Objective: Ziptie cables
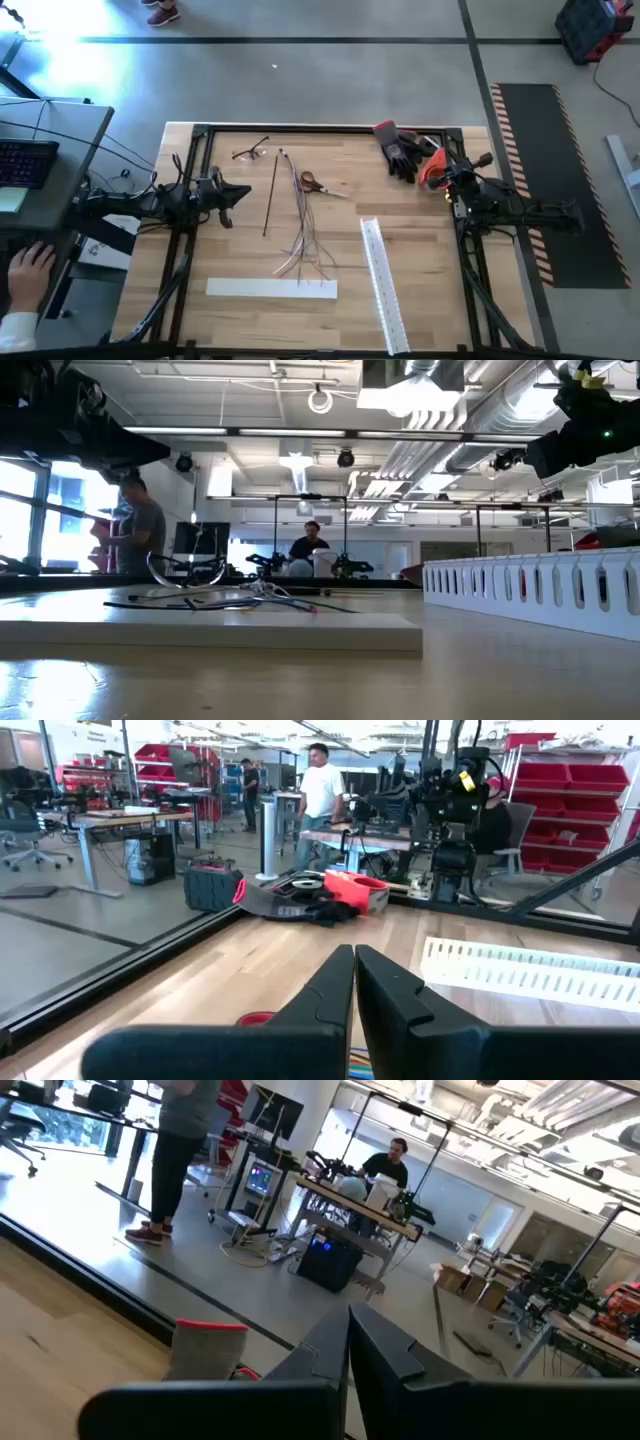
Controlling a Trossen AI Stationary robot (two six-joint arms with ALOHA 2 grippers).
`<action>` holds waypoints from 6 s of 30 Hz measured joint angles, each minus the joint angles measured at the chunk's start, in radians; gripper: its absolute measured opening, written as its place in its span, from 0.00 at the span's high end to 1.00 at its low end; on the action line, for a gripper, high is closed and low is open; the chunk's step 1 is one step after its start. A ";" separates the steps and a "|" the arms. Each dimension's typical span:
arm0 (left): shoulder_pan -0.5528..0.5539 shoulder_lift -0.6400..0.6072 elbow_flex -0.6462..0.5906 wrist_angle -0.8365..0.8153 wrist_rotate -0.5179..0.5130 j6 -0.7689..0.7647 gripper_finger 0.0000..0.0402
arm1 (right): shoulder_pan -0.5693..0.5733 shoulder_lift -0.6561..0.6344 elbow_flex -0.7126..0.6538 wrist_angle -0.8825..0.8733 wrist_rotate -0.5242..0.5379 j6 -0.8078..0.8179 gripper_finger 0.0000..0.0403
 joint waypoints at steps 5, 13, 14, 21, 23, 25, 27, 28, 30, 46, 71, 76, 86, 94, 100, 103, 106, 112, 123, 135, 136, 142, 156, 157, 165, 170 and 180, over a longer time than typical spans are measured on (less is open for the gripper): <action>0.000 0.000 0.000 0.000 0.000 0.000 1.00 | 0.000 0.000 0.000 0.000 0.000 0.000 1.00; 0.000 0.000 0.000 0.000 0.000 0.000 1.00 | 0.000 0.000 0.000 0.000 0.000 0.000 1.00; 0.000 0.000 0.000 0.000 0.000 0.000 1.00 | 0.000 0.000 0.000 0.000 0.000 0.000 1.00; 0.000 0.000 0.000 0.000 0.000 0.000 1.00 | 0.000 0.000 0.000 0.000 0.000 0.000 1.00; 0.000 0.000 0.000 0.000 0.000 0.000 1.00 | 0.000 0.000 0.000 0.000 0.000 0.000 1.00; 0.000 0.000 0.000 0.000 0.000 0.000 1.00 | 0.000 0.000 0.000 0.000 0.000 0.000 1.00; 0.000 0.000 0.000 0.000 0.000 0.000 1.00 | 0.000 0.000 0.000 0.000 0.000 0.000 1.00; 0.000 0.000 0.000 0.000 0.000 0.000 1.00 | 0.000 0.000 0.000 0.000 0.000 0.000 1.00; 0.000 0.000 0.000 0.000 0.000 0.000 1.00 | 0.000 0.000 0.000 0.000 0.000 0.000 1.00; 0.000 0.000 0.000 0.000 0.000 0.000 1.00 | 0.000 0.000 0.000 0.000 0.000 0.000 1.00; 0.000 0.000 0.000 0.002 0.000 -0.002 1.00 | -0.002 0.005 0.000 0.148 -0.489 0.600 1.00; 0.000 0.000 -0.001 0.041 0.001 -0.044 1.00 | -0.002 0.025 0.000 0.219 -0.831 0.626 1.00; 0.000 0.000 -0.001 0.098 0.000 -0.114 1.00 | 0.088 0.337 0.000 0.331 -1.324 0.681 1.00; 0.000 0.000 -0.001 0.105 0.000 -0.115 1.00 | 0.158 0.619 0.045 0.275 -1.219 0.798 0.95; 0.000 0.000 -0.001 0.099 0.000 -0.115 1.00 | 0.180 0.741 0.209 -0.042 -1.158 0.997 0.77; 0.000 0.000 -0.001 0.098 0.000 -0.115 1.00 | 0.188 0.811 0.307 -0.195 -1.112 1.104 0.66; 0.000 0.000 -0.001 0.089 0.007 -0.114 1.00 | 0.201 0.893 0.406 -0.376 -1.074 1.209 0.58; 0.000 0.000 -0.001 0.084 0.026 -0.115 1.00 | 0.235 1.104 0.511 -0.514 -1.075 1.336 0.52; -0.001 0.001 0.001 -0.003 0.063 -0.186 1.00 | 0.273 1.400 0.571 -0.552 -1.180 1.538 0.52; -0.001 0.001 0.001 -0.002 0.073 -0.187 1.00 | 0.246 1.467 0.601 -0.555 -1.202 1.497 0.94; -0.001 0.001 0.001 -0.001 0.073 -0.187 1.00 | 0.236 1.464 0.610 -0.544 -1.189 1.471 0.97; -0.001 0.000 0.001 0.000 0.072 -0.188 1.00 | 0.090 1.473 0.772 -0.592 -1.138 1.217 1.00; -0.001 0.000 0.000 0.007 0.078 -0.195 1.00 | -0.314 1.757 1.363 -0.690 -1.112 0.500 1.00; -0.001 0.000 0.000 0.008 0.078 -0.194 1.00 | -0.332 1.793 1.405 -0.696 -1.113 0.467 1.00; -0.001 0.000 0.000 0.007 0.080 -0.214 1.00 | -0.459 2.061 1.661 -0.748 -1.120 0.295 1.00; -0.009 0.000 0.000 0.008 0.080 -0.219 1.00 | -0.493 2.166 1.712 -0.770 -1.119 0.253 1.00; -0.009 0.000 0.000 0.009 0.079 -0.219 1.00 | -0.499 2.209 1.715 -0.796 -1.037 0.248 0.78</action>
